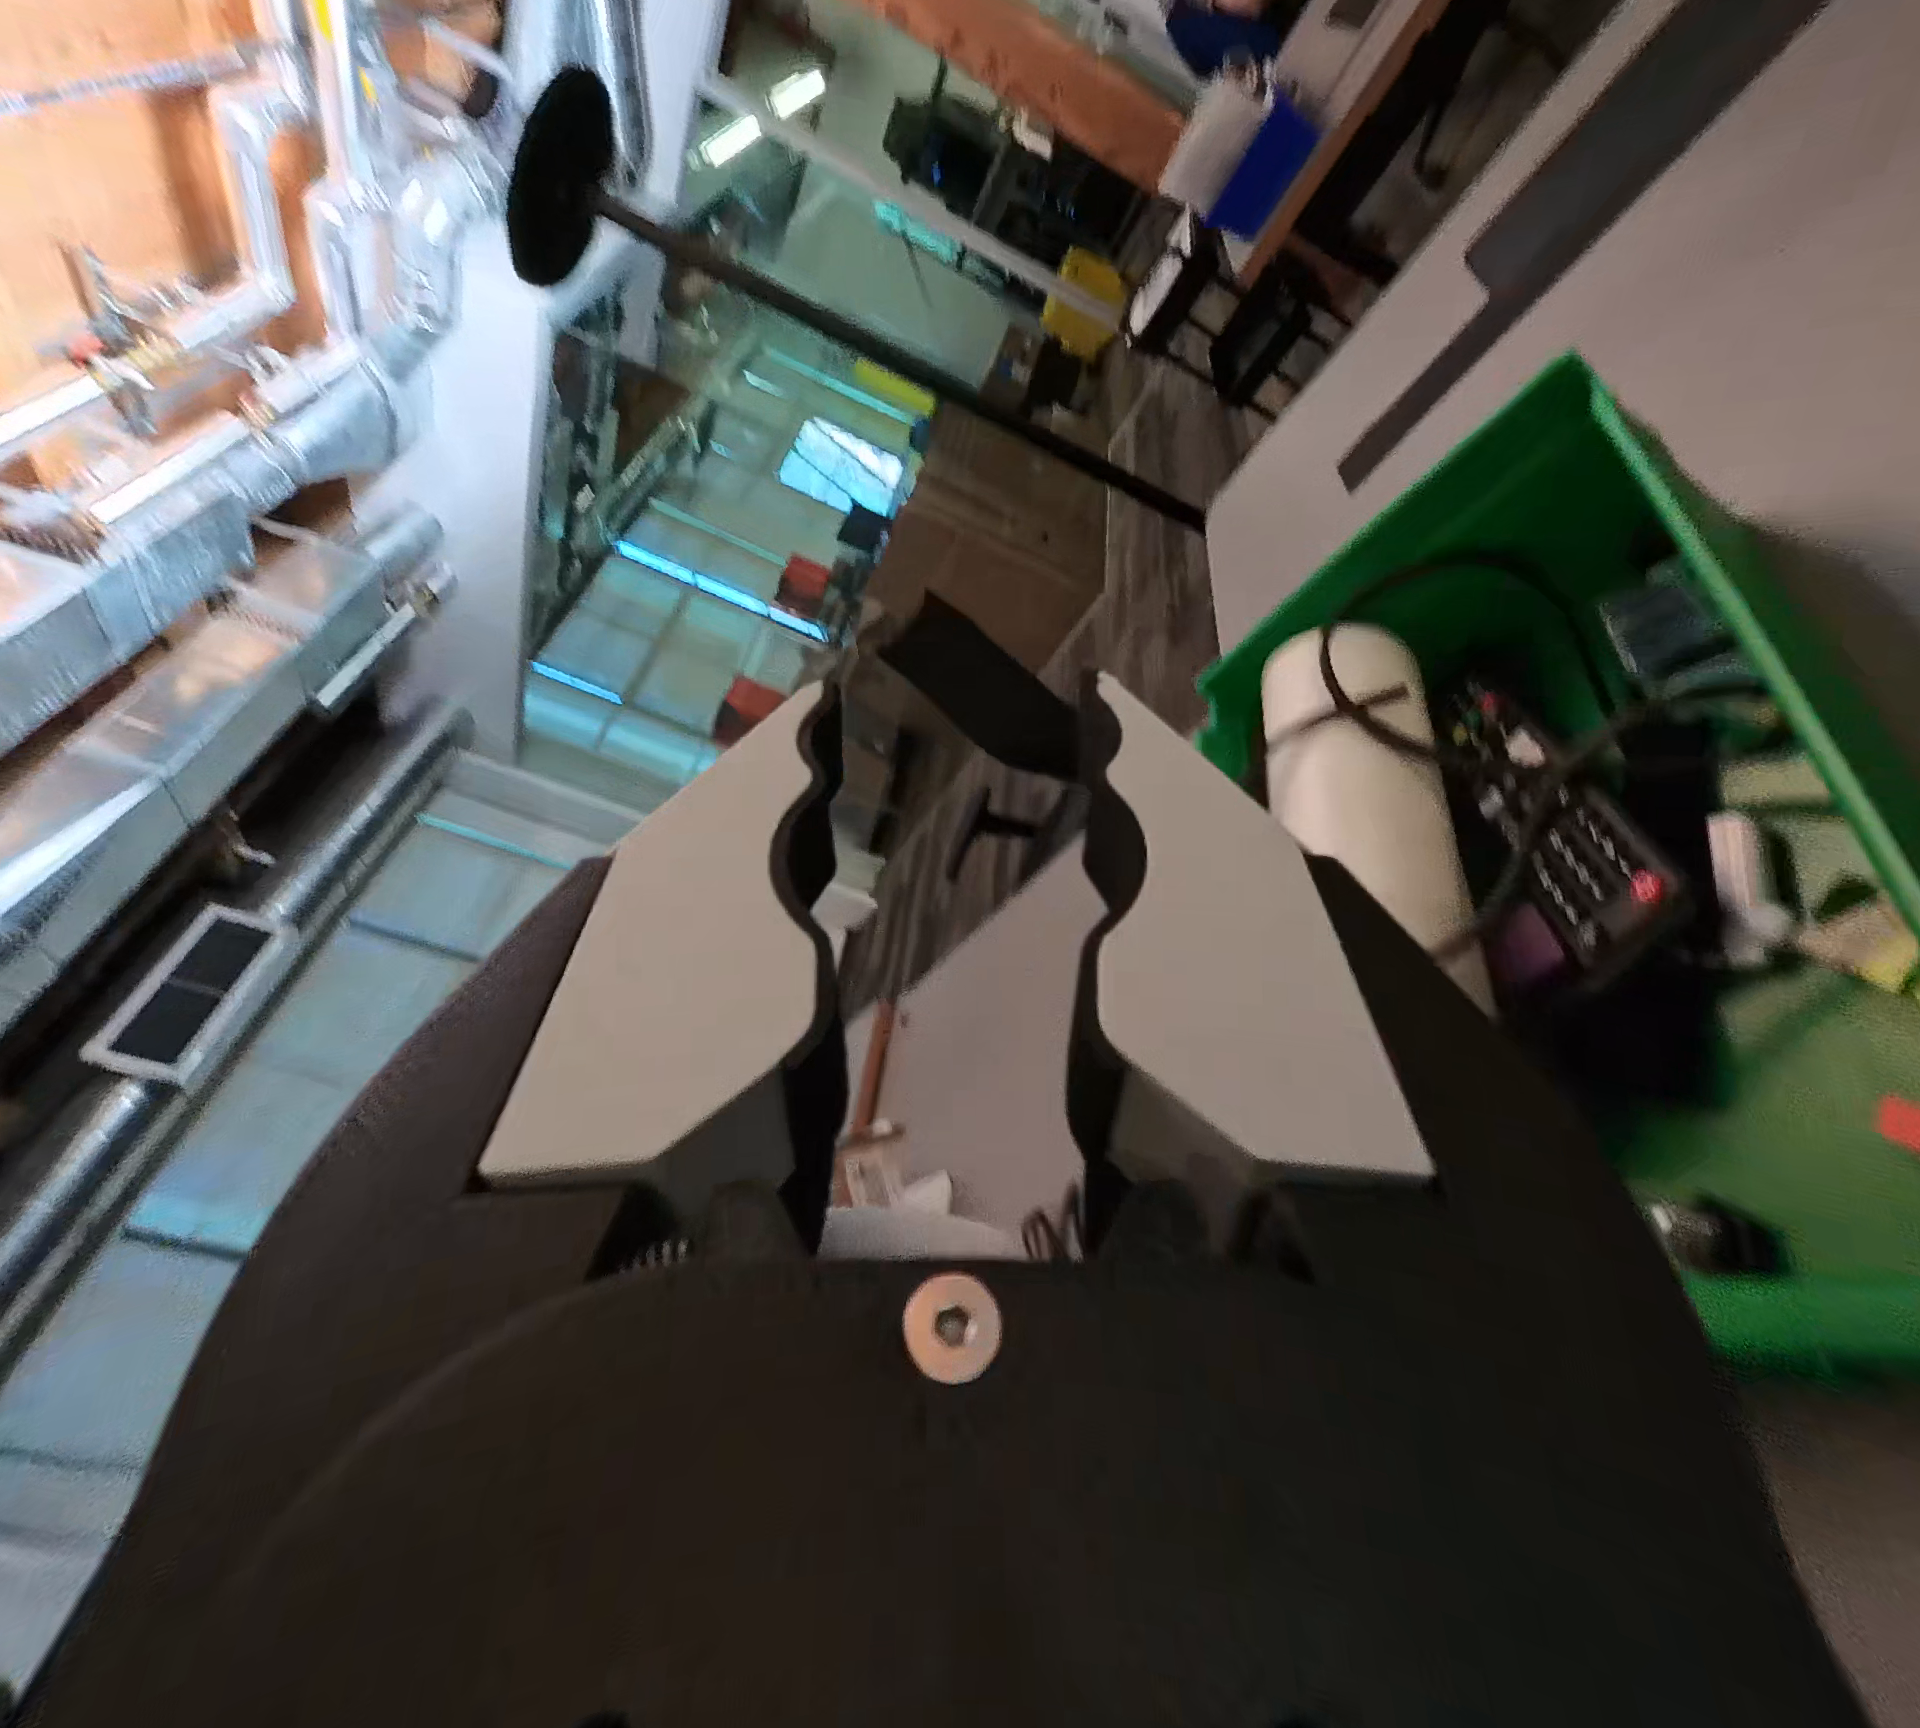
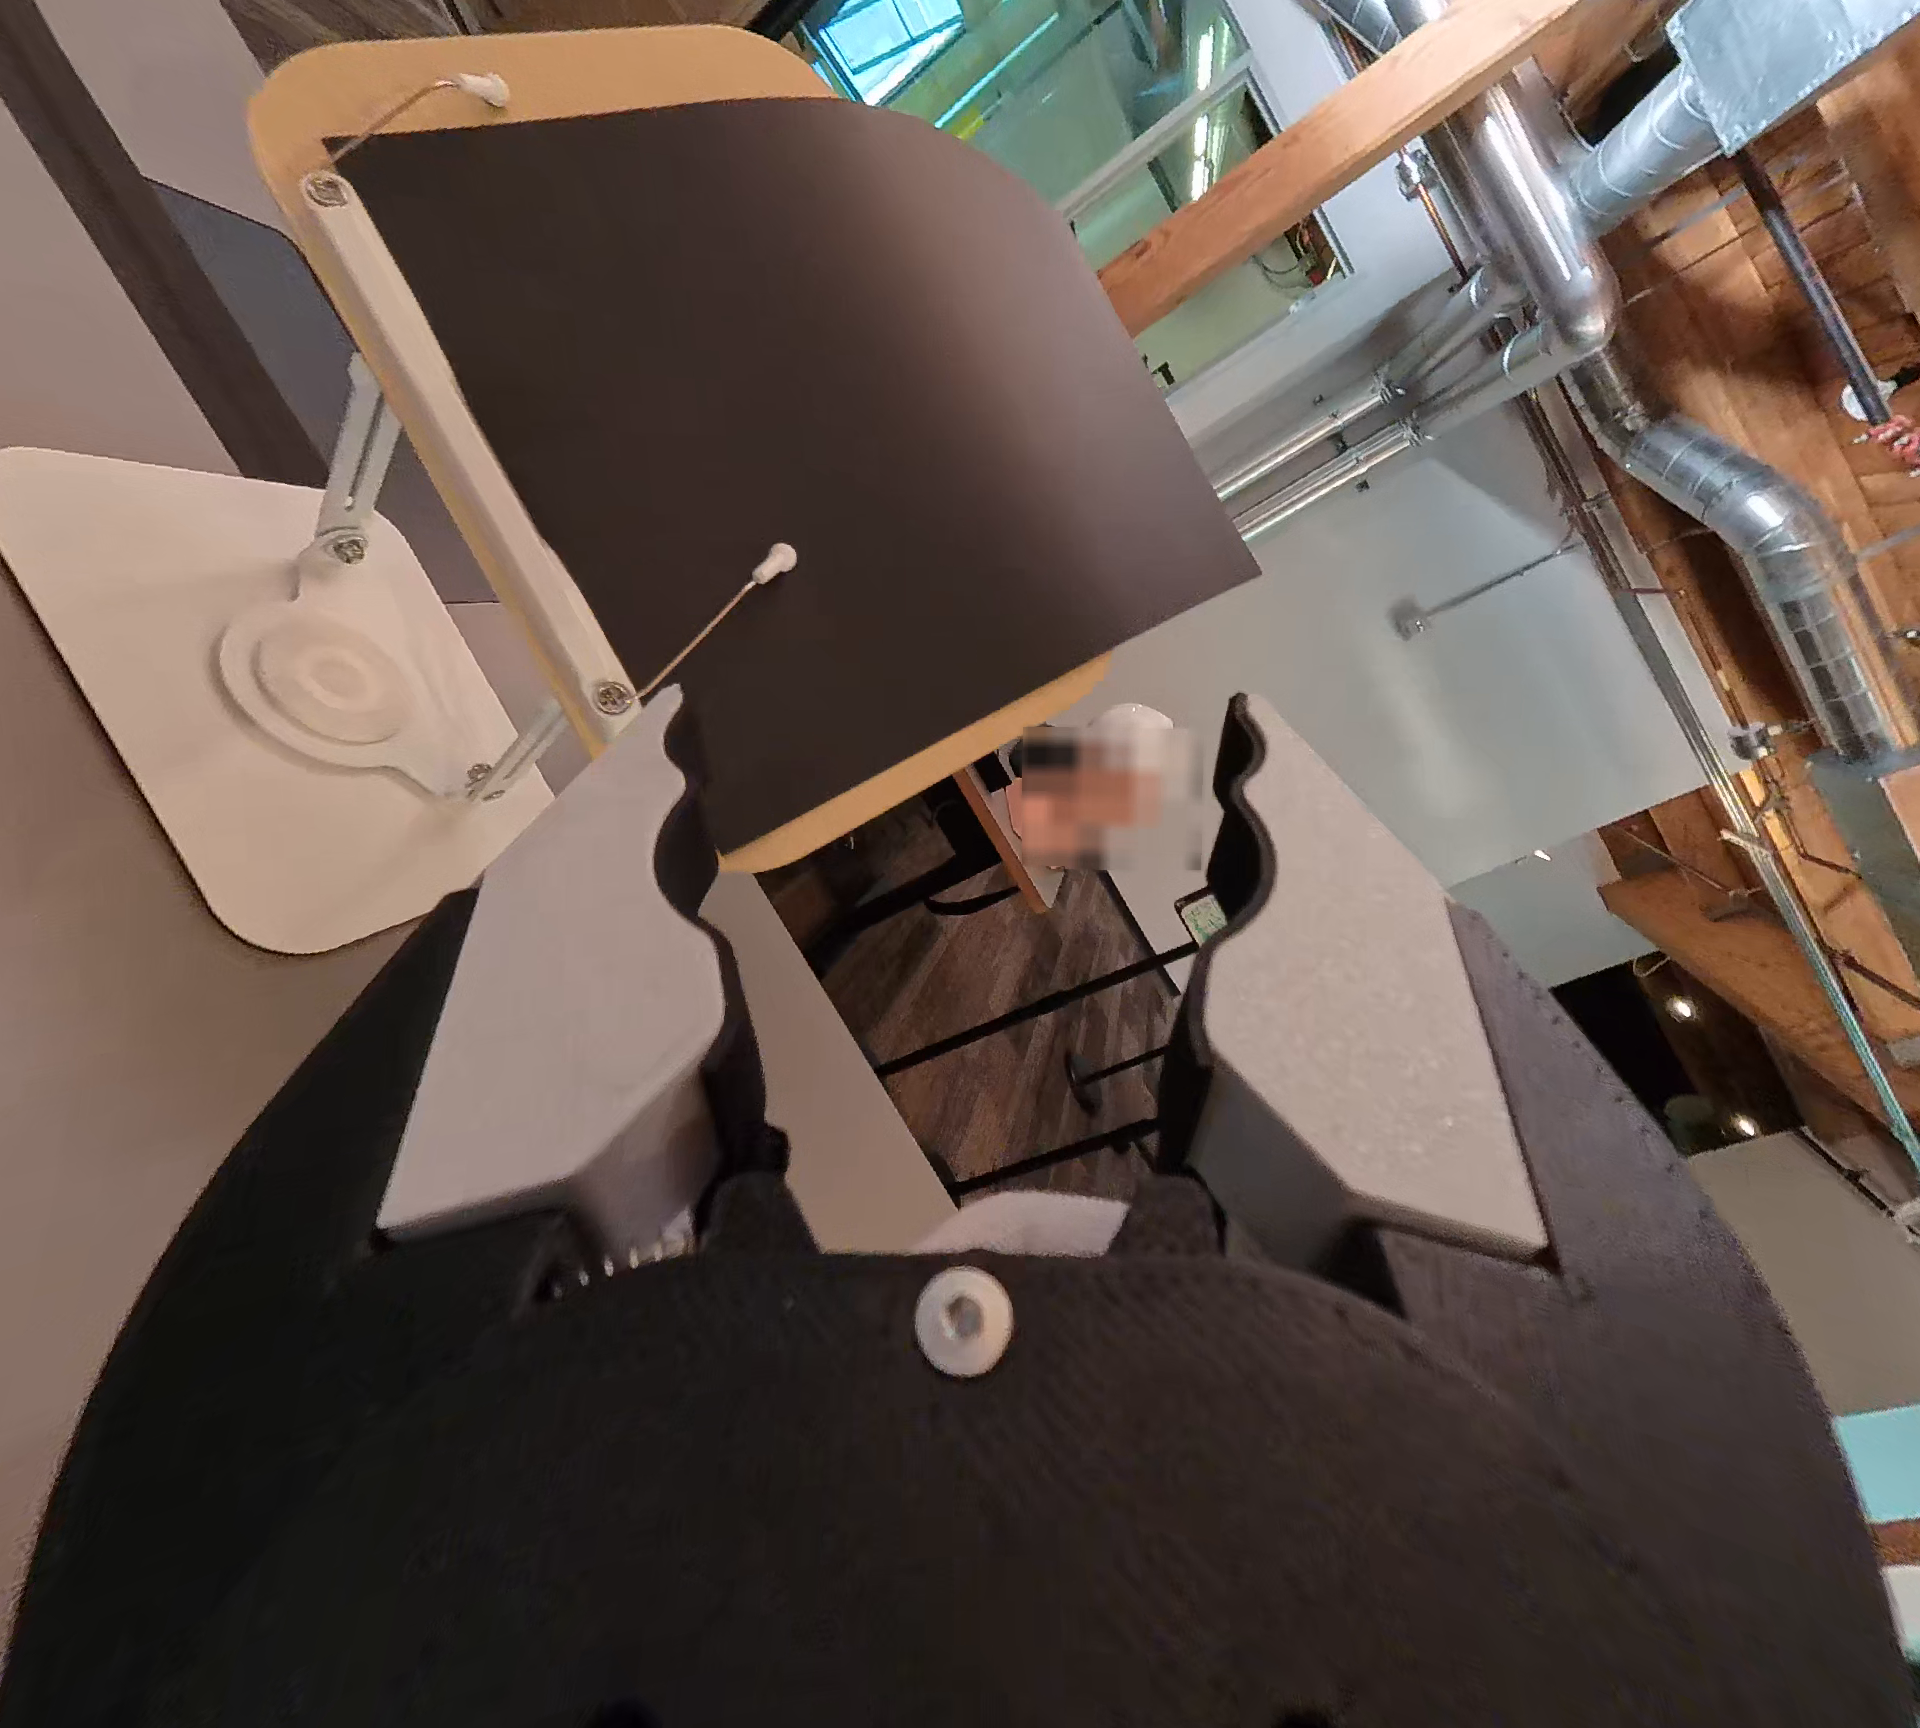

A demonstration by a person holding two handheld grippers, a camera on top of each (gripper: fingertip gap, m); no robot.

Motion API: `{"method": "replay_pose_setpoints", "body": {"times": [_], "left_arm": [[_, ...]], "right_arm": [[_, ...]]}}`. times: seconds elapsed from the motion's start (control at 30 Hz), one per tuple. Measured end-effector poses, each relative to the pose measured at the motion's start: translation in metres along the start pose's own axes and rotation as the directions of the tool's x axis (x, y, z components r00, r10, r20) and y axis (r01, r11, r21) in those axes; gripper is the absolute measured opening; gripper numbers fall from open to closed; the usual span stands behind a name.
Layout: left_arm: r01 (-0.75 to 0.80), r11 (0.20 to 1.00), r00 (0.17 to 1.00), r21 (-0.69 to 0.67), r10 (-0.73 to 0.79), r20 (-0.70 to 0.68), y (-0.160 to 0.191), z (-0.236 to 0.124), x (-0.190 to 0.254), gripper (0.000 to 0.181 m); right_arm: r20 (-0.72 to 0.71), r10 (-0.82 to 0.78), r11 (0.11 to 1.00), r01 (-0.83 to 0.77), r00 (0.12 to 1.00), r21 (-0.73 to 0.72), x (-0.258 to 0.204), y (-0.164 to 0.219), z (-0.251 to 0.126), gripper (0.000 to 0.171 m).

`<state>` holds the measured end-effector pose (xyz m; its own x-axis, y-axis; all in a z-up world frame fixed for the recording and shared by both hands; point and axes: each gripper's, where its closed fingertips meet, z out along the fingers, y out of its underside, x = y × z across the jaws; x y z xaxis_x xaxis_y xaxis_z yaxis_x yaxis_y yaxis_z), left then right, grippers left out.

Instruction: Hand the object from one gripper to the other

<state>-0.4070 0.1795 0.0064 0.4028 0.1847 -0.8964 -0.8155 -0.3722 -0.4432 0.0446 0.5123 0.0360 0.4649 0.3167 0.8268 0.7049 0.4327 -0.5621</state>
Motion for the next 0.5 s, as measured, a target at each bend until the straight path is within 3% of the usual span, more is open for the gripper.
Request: {"method": "replay_pose_setpoints", "body": {"times": [0.33, 0.5], "left_arm": [[0.084, 0.949, 0.922, -0.305, -0.191, -0.338, 0.103, 0.001, 0.096, 0.025], [0.08, 0.903, 0.769, -0.423, -0.326, -0.55, 0.131, -0.007, 0.146, 0.017]], "right_arm": [[0.059, -0.058, 0.998, 0.056, 0.997, 0.026, -0.028, -0.003, 0.01, 0.093], [0.081, -0.071, 0.997, 0.07, 0.994, 0.019, -0.039, 0.002, 0.017, 0.093]]}}
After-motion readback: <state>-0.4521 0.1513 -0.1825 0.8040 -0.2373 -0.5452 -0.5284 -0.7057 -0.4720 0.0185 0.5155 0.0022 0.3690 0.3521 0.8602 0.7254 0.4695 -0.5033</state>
